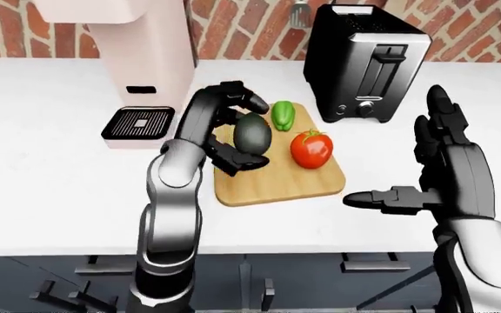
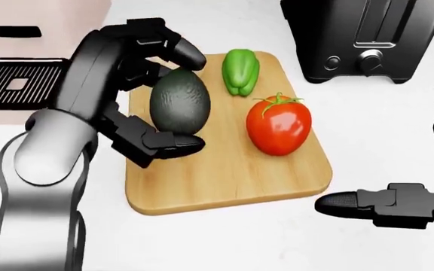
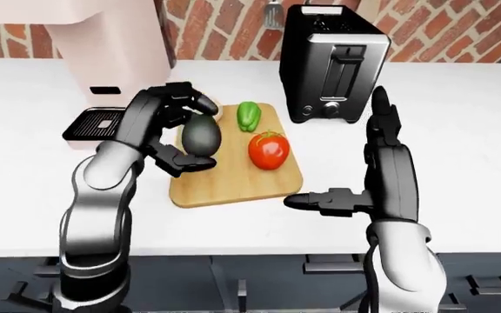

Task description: Place the avocado, onion, tomato and bell pepper on the cutting board.

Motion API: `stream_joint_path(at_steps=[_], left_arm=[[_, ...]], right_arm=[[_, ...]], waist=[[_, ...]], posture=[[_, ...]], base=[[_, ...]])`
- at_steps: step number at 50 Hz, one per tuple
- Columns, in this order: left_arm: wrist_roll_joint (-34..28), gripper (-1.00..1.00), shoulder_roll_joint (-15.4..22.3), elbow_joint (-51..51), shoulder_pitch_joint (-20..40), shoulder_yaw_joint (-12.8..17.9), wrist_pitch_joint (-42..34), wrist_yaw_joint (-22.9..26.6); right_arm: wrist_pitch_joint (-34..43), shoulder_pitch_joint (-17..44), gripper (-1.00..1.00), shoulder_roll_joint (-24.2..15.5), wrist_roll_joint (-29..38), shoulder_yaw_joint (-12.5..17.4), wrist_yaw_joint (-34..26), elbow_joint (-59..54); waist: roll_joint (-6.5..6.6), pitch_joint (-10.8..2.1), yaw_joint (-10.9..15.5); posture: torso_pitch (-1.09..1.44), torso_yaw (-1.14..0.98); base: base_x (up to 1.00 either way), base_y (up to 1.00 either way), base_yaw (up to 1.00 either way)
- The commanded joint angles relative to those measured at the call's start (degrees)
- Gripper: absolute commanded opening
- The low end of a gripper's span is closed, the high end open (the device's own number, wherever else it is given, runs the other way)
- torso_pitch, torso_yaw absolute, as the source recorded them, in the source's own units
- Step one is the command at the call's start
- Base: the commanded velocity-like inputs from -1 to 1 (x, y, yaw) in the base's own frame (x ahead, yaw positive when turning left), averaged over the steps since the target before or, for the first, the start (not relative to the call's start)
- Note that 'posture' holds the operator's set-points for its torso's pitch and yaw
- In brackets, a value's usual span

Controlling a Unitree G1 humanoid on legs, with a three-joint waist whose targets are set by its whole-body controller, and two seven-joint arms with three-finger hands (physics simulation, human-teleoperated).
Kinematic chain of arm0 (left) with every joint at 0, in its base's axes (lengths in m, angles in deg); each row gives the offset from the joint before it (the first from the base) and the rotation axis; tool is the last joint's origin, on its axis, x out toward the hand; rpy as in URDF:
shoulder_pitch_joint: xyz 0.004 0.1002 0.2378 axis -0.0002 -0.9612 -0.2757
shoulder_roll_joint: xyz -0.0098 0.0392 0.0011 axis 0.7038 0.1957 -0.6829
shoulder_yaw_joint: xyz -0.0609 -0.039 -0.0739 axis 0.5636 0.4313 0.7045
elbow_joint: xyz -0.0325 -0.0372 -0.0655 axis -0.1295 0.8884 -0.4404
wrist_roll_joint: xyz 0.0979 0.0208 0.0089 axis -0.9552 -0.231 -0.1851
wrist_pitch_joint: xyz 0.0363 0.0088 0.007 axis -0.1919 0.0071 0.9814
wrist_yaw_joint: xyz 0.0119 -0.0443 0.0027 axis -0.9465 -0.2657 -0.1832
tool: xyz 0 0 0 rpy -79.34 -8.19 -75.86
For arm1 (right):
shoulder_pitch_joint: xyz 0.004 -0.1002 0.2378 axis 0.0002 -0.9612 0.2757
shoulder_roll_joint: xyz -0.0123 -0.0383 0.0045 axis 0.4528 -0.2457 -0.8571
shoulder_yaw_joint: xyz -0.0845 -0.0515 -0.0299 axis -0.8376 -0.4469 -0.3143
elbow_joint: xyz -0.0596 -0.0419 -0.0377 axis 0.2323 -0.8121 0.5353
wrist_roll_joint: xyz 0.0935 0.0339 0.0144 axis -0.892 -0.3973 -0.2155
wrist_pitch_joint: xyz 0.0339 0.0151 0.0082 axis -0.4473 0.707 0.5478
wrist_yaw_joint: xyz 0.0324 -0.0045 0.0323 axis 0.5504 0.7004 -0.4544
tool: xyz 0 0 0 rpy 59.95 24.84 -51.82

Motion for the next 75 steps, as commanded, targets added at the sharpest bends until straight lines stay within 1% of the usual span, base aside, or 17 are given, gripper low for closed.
stream_joint_path(at_steps=[1,7,14,18,21,22,26,40,43,44,55,58,61,63,66,70,75], left_arm=[[-0.8,-0.57,-0.6,-1.0,2.5,0.5,3.3,-0.9],[-1.3,-0.54,-1.2,1.2,1.4,0.7,5.8,-1.6],[-2.6,-0.36,-2.1,1.9,-2.3,-0.2,8.5,-1.9],[-3.1,-0.23,-2.5,1.3,-3.5,-0.5,8.6,-1.5],[-3.3,-0.01,-2.6,1.1,-3.7,-0.5,8.6,-1.3],[-3.4,0.11,-2.7,0.8,-3.8,-0.6,8.4,-1.3],[-3.7,0.24,-2.9,0.0,-4.4,-0.8,8.1,-0.9],[-5.4,0.31,-4.0,-3.6,-7.1,-2.2,7.0,0.5],[-5.5,0.55,-4.1,-3.6,-7.3,-2.2,7.1,0.6],[-5.5,0.79,-4.1,-3.6,-7.4,-2.3,7.2,0.7],[-7.0,0.64,-3.9,-6.0,-6.7,-2.3,4.9,2.2],[-8.2,0.63,-2.6,-9.6,-6.3,-1.2,2.1,4.3],[-9.9,0.64,0.4,-16.3,-5.3,1.5,-3.1,7.7],[-9.7,0.74,2.2,-18.6,-5.1,3.3,-5.1,8.8],[-9.2,0.99,4.3,-22.1,-4.7,5.0,-8.6,9.7],[-8.6,1.0,8.7,-25.9,-3.6,8.2,-13.1,11.3],[-6.6,1.0,12.5,-28.6,-6.7,11.7,-13.5,11.9]], right_arm=[[-1.6,1.1,1.0,-0.4,0.0,0.1,0.4,1.6],[-2.4,0.4,1.0,-0.2,-0.3,0.2,0.6,1.4],[-2.9,-0.3,1.0,0.1,-0.4,0.0,0.9,1.5],[-3.2,-0.7,1.0,0.3,-0.5,0.1,1.0,1.5],[-3.2,-0.4,1.0,0.2,-0.6,0.1,1.0,1.1],[-3.3,-0.4,1.0,0.1,-0.6,0.1,1.0,1.1],[-3.3,-0.2,1.0,0.1,-0.8,0.3,1.0,0.9],[-5.0,-1.6,1.0,0.6,-1.4,0.5,1.5,0.1],[-5.3,-1.9,1.0,0.7,-1.4,0.5,1.7,0.1],[-5.4,-1.9,1.0,0.8,-1.4,0.4,1.7,0.0],[-4.3,-0.8,1.0,0.2,-1.6,0.5,1.6,0.2],[-3.8,-0.5,1.0,0.0,-1.5,0.5,1.4,0.4],[-3.9,-0.7,1.0,-0.1,-1.4,0.6,1.3,0.5],[-3.4,-0.5,1.0,-0.2,-1.2,0.3,1.2,0.9],[-2.6,0.0,1.0,-0.3,-0.8,0.1,1.1,1.2],[-2.1,0.0,1.0,-0.5,-0.6,0.4,0.6,1.8],[-1.4,0.3,1.0,-0.8,-0.3,0.6,0.2,2.4]], waist=[[-0.25,-1.35,0.1],[-0.35,-1.33,0.0],[-0.38,-1.5,0.0],[-0.44,-1.52,0.0],[-0.45,-1.49,0.1],[-0.45,-1.49,0.1],[-0.44,-1.47,0.1],[-0.48,-1.49,0.1],[-0.5,-1.51,0.1],[-0.5,-1.52,0.1],[-0.52,-1.65,0.1],[-0.5,-1.6,0.1],[-0.38,-1.53,0.0],[-0.26,-1.39,-0.1],[-0.06,-1.25,-0.1],[0.16,-1.21,0.0],[0.3,-1.02,0.0]], posture=[[0.0,0.0],[0.0,0.0],[0.0,0.0],[0.0,0.0],[0.0,0.0],[0.0,0.0],[0.0,0.0],[0.0,0.0],[0.0,0.0],[0.0,0.0],[0.0,0.0],[0.0,0.0],[0.0,0.0],[0.0,0.0],[0.0,0.0],[0.0,0.0],[0.0,0.0]], base=[[0.0,0.0,0.0],[0.0,0.0,0.0],[0.0,0.0,0.0],[0.0,0.0,0.0],[0.0,0.0,0.0],[0.0,0.0,0.0],[0.0,0.0,0.0],[0.0,0.0,0.0],[0.0,0.0,0.0],[0.0,0.0,0.0],[0.0,0.0,0.0],[0.0,0.0,0.0],[0.0,0.0,0.0],[0.0,0.0,0.0],[0.0,0.0,0.0],[0.0,0.0,0.0],[0.0,0.0,0.0]])
